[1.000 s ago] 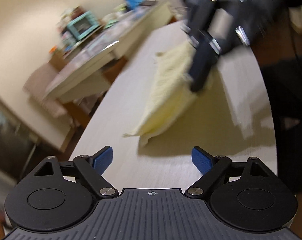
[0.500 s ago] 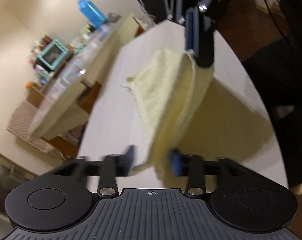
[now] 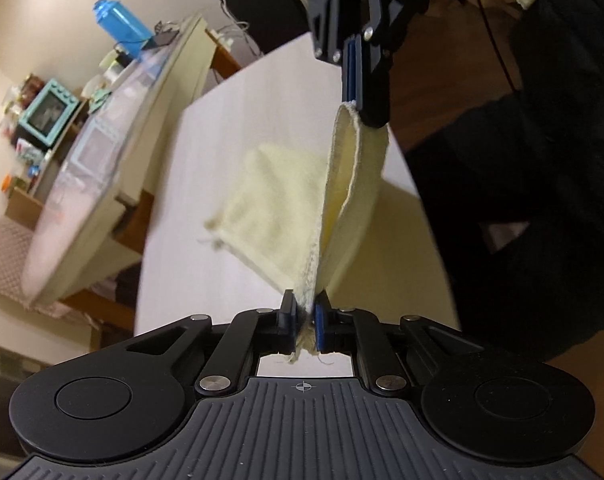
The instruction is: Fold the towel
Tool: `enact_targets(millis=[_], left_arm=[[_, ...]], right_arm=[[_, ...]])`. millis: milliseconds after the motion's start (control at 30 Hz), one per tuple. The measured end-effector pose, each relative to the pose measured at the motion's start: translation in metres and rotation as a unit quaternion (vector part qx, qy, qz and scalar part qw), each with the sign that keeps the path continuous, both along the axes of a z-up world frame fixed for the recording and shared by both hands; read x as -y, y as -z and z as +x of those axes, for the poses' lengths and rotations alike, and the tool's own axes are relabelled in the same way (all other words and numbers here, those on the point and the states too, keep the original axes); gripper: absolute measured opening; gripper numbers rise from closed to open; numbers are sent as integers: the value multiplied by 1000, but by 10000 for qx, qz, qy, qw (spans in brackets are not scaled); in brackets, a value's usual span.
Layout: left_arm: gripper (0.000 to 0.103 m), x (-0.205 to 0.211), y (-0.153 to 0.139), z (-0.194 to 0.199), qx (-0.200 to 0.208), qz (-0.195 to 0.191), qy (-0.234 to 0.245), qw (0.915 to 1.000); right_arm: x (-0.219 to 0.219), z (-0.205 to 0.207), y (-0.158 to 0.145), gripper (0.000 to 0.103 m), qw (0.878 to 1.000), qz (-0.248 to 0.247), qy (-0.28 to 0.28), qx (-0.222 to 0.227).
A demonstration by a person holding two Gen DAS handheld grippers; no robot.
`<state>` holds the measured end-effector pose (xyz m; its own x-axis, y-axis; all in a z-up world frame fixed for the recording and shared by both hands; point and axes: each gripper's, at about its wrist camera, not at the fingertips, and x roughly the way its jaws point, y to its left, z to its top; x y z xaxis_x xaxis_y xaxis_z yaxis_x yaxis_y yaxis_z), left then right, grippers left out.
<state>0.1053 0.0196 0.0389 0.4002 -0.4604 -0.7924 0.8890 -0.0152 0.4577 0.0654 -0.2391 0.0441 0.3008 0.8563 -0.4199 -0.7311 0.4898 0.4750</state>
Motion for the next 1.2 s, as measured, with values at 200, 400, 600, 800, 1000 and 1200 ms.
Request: enact_targets(millis=[200,400,600,800,1000,1200], left_arm=[[9,56,0,59,-205,355,225,9989],[9,105,25,113,-317,672,266,9969],[13,123,48,139,-522,710,249,9958],[25,130,57,154,-564,648,150,9962],[46,129,59,166,-535,434,-188,9974],[55,118,50,175,-589,-76,-650,9961]], right_arm=[[63,36,27,5,9906,486,1238,-331],[90,69,63,5,9785,624,1865,-615],[93,92,89,5,9706,611,2173,-830],[95,96,94,6,9666,450,2418,-723],[102,82,88,20,9639,201,2617,-436],[107,70,82,26,9613,-49,2752,-138]])
